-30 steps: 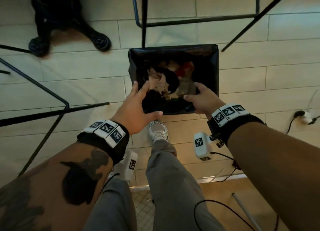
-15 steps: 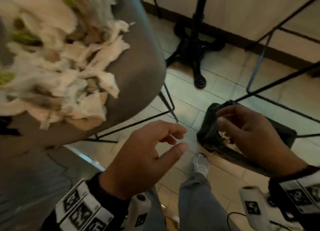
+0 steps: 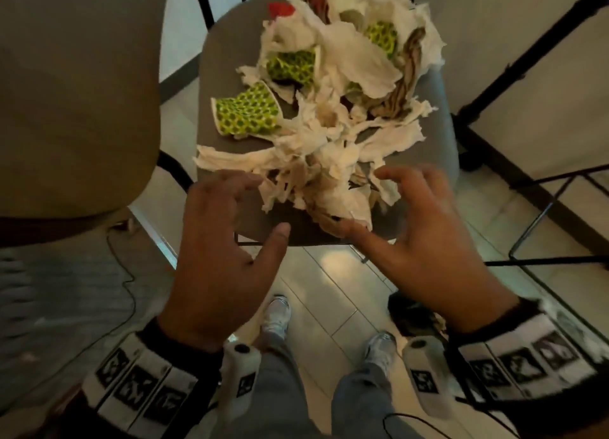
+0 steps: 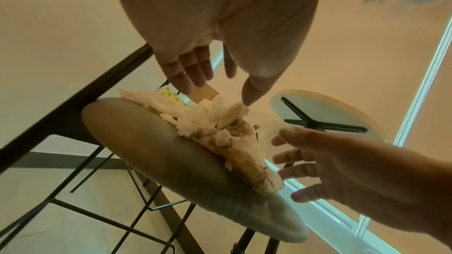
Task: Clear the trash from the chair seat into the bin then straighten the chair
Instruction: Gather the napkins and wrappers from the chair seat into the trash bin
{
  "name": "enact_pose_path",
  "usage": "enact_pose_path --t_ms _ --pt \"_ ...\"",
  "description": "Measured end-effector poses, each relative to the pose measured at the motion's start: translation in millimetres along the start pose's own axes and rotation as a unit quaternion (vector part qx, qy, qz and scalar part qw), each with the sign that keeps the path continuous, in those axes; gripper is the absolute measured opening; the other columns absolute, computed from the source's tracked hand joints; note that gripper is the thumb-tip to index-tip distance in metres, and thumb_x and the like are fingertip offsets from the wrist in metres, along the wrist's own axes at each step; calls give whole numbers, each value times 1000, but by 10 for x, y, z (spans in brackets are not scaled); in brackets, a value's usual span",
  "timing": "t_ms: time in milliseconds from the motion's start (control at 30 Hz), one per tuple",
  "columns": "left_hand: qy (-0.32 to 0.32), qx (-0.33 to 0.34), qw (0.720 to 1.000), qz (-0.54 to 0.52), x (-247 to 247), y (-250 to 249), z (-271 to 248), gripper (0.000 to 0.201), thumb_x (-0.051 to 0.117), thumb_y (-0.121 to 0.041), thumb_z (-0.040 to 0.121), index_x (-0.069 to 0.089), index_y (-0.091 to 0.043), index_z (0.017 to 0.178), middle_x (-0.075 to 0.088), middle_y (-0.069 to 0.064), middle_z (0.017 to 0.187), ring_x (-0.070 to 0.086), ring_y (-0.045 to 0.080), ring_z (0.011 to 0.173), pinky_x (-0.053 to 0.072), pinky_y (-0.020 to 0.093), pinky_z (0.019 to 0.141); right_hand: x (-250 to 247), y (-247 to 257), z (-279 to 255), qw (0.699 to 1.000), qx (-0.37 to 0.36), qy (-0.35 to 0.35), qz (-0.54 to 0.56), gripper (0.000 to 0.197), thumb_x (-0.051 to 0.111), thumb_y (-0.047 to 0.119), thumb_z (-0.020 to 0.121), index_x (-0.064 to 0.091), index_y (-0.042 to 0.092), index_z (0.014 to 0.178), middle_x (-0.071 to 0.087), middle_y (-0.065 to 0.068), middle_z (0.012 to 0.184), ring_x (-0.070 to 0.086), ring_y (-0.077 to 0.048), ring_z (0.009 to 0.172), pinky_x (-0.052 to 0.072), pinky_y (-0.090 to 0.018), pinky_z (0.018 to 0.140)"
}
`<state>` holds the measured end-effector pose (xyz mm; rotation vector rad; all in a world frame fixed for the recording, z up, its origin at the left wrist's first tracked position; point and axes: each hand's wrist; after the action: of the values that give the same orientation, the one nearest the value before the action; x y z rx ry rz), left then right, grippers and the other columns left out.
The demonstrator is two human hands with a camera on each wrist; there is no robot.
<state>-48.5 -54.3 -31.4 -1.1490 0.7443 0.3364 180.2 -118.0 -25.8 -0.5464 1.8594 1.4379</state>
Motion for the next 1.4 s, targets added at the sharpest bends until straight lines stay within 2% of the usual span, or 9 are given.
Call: enact_pose_path --t_ms 100,200,333,500,767,933,1100,1233,1400 --pt "2 -10 1000 0 104 -69 213 70 74 -39 88 46 -8 144 43 17 147 43 32 138 43 53 108 200 15 46 997 17 14 -70 116 71 84 65 21 37 158 20 -4 166 25 -30 152 34 -50 119" --pt "35 -36 999 21 221 -188 455 84 69 -58 85 35 -25 155 28 13 161 33 28 147 39 46 114 339 22 119 992 52 4 -112 125 67 87 65 9 34 162 17 -10 170 22 -36 153 28 -56 120" --pt "97 -67 993 29 362 -242 678 88 77 -55 80 33 -42 155 30 7 161 41 23 141 38 25 97 344 -17 224 992 48 -33 -113 98 68 63 82 27 21 161 36 -12 158 33 -35 141 32 -47 116" --pt "111 -61 990 65 444 -200 823 63 76 -41 88 53 -28 144 50 4 141 52 18 126 34 16 88 214 -86 375 994 41 -37 -98 65 69 37 90 48 24 149 47 -7 141 38 -26 131 32 -30 104" --pt "67 -52 996 42 501 -257 949 47 71 -33 94 60 -15 136 60 7 132 58 20 119 47 28 93 39 -262 617 997 36 -65 4 24 69 28 94 70 18 115 54 0 108 48 -10 93 34 -8 70" --pt "49 -69 996 -1 480 -263 949 49 69 -37 95 58 -14 137 60 7 133 56 13 116 50 28 91 -89 -245 663 993 29 -57 104 5 68 22 93 66 22 98 64 1 91 59 -13 81 44 -23 66" --pt "24 -53 998 -38 386 -288 898 48 69 -41 95 59 -11 132 65 8 126 62 16 115 55 24 92 -221 -241 647 983 12 -87 160 9 70 21 95 63 27 94 62 9 77 57 2 67 44 -12 58" --pt "5 -38 998 -46 326 -347 908 42 70 -37 96 62 -10 127 67 7 122 63 14 111 43 1 88 -279 -279 668 977 17 -125 174 16 70 25 94 69 11 101 68 -11 83 63 -23 73 52 -40 63" --pt "-8 -28 997 -69 292 -413 926 38 69 -35 96 64 -10 125 70 5 117 66 16 107 46 6 87 -328 -283 626 973 32 -137 181 14 69 25 94 69 15 104 67 -8 83 66 -26 74 57 -47 67"
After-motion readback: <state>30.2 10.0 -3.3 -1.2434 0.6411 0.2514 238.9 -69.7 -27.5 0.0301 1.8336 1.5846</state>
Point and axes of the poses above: each hand's wrist, its own z-axis towards the middle knuckle, its own x-axis out of the palm, y = z × x
